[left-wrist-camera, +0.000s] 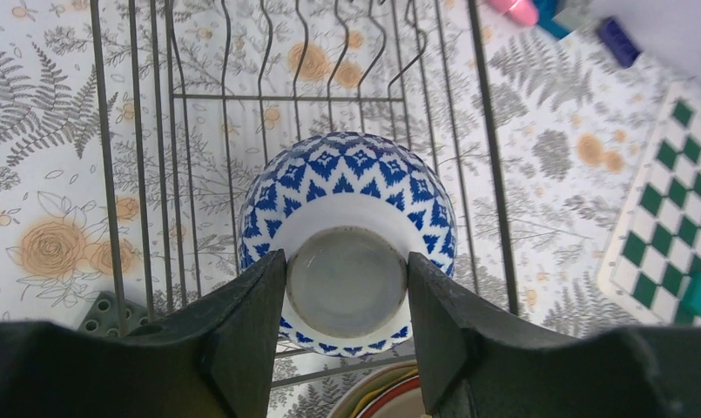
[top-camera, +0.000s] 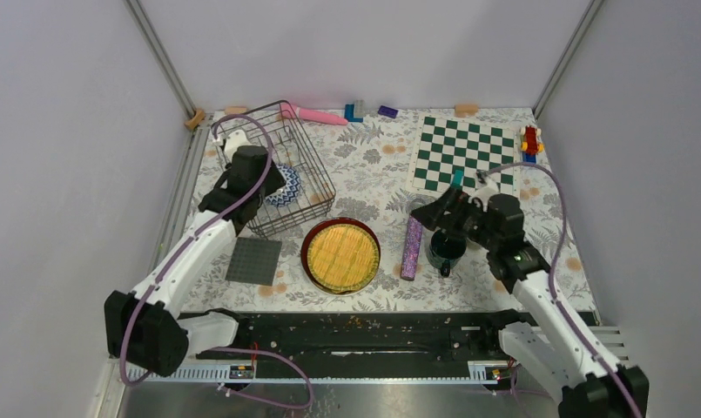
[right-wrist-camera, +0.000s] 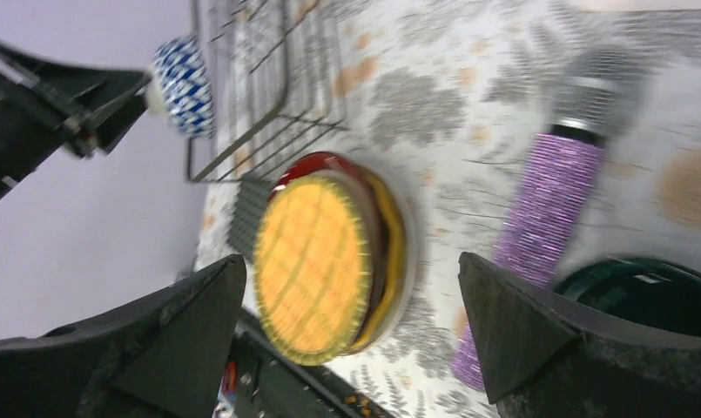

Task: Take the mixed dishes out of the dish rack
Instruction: Pick up the bowl from the dish rack.

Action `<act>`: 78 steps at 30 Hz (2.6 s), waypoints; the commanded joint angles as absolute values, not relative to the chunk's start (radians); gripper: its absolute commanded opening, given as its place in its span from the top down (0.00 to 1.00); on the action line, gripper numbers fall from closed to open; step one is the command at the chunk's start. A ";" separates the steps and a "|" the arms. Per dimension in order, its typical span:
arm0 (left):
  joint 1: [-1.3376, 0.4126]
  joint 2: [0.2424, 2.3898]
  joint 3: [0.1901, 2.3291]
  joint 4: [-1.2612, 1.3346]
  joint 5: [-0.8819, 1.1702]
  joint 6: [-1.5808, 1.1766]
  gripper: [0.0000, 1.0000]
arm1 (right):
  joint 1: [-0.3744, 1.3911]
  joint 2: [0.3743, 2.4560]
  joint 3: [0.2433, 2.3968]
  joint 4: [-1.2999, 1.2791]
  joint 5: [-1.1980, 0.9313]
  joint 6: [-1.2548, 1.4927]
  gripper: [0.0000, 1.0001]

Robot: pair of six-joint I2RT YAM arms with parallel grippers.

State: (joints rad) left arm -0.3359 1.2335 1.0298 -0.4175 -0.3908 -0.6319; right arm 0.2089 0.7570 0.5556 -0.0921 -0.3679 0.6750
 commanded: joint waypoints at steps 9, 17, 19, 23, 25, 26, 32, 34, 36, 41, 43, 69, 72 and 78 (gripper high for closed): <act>-0.316 1.011 0.939 -0.198 -0.274 -0.662 1.00 | 0.567 1.253 0.811 0.640 -0.418 0.821 0.02; -0.315 0.957 0.915 -0.176 -0.211 -0.681 1.00 | 0.615 1.569 1.048 0.780 -0.458 0.858 0.03; -0.316 0.949 0.908 -0.171 -0.204 -0.687 1.00 | 0.621 1.632 1.098 0.778 -0.460 0.882 0.04; -0.316 0.940 0.897 -0.161 -0.185 -0.704 1.00 | 0.636 1.712 1.153 0.788 -0.436 0.962 0.05; -0.316 0.936 0.893 -0.156 -0.172 -0.712 1.00 | 0.644 1.747 1.151 0.821 -0.408 1.015 0.05; -0.315 0.934 0.890 -0.152 -0.164 -0.715 1.00 | 0.647 1.767 1.149 0.856 -0.406 1.037 0.05; -0.316 0.919 0.874 -0.136 -0.131 -0.730 1.00 | 0.663 1.900 1.184 1.065 -0.465 1.201 0.07; -0.316 0.916 0.864 -0.124 -0.103 -0.734 1.00 | 0.672 1.912 1.179 1.104 -0.459 1.210 0.07; -0.316 0.915 0.857 -0.121 -0.096 -0.737 1.00 | 0.681 1.913 1.177 1.117 -0.462 1.212 0.07; -0.315 0.912 0.844 -0.105 -0.083 -0.748 1.00 | 0.711 1.915 1.162 1.213 -0.487 1.262 0.11; -0.316 0.909 0.842 -0.104 -0.083 -0.751 1.00 | 0.722 1.917 1.160 1.251 -0.498 1.296 0.14; -0.316 0.822 0.808 -0.105 -0.036 -0.768 0.02 | 0.764 1.766 1.050 1.420 -0.560 1.389 1.00; -0.315 0.779 0.806 -0.141 -0.080 -0.757 0.01 | 0.761 1.694 1.006 1.352 -0.583 1.323 1.00; -0.316 0.701 0.798 -0.230 -0.164 -0.718 0.01 | 0.751 1.461 0.896 0.926 -0.552 1.030 1.00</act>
